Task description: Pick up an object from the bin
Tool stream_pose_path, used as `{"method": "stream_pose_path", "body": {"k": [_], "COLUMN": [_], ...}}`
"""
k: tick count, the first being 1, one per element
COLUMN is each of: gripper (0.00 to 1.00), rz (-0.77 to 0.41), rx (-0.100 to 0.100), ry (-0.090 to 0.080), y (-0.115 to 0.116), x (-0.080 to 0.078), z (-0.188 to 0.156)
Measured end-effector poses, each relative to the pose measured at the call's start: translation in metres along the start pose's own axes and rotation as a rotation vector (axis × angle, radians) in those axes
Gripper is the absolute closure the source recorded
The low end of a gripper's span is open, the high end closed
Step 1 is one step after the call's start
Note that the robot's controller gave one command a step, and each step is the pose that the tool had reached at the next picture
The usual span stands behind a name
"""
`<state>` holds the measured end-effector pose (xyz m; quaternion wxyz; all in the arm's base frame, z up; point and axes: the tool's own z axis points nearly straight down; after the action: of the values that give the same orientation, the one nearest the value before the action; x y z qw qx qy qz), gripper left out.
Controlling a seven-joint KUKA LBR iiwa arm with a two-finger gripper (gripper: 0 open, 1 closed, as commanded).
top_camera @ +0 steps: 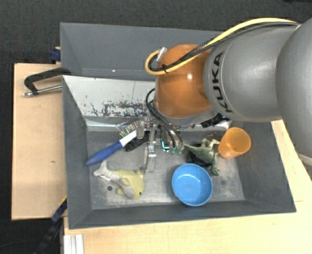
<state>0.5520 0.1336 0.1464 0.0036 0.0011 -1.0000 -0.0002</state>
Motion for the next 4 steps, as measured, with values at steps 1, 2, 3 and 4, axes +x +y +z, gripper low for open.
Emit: {"method": "stream_pose_path", "body": {"k": [1,2,3,4], "gripper": [0.00,1.00,1.00,1.00], "rz": [-0.208,-0.207,-0.188,-0.893], "rx": [-0.007,0.007,-0.001,0.003], "ry": [-0.039,-0.010,-0.024,-0.005], "y": [0.008,0.001,-0.010,-0.030], "x": [-0.056,-0.050,-0.051,-0.019], "z": [0.063,0.068,-0.067,-0.001]}}
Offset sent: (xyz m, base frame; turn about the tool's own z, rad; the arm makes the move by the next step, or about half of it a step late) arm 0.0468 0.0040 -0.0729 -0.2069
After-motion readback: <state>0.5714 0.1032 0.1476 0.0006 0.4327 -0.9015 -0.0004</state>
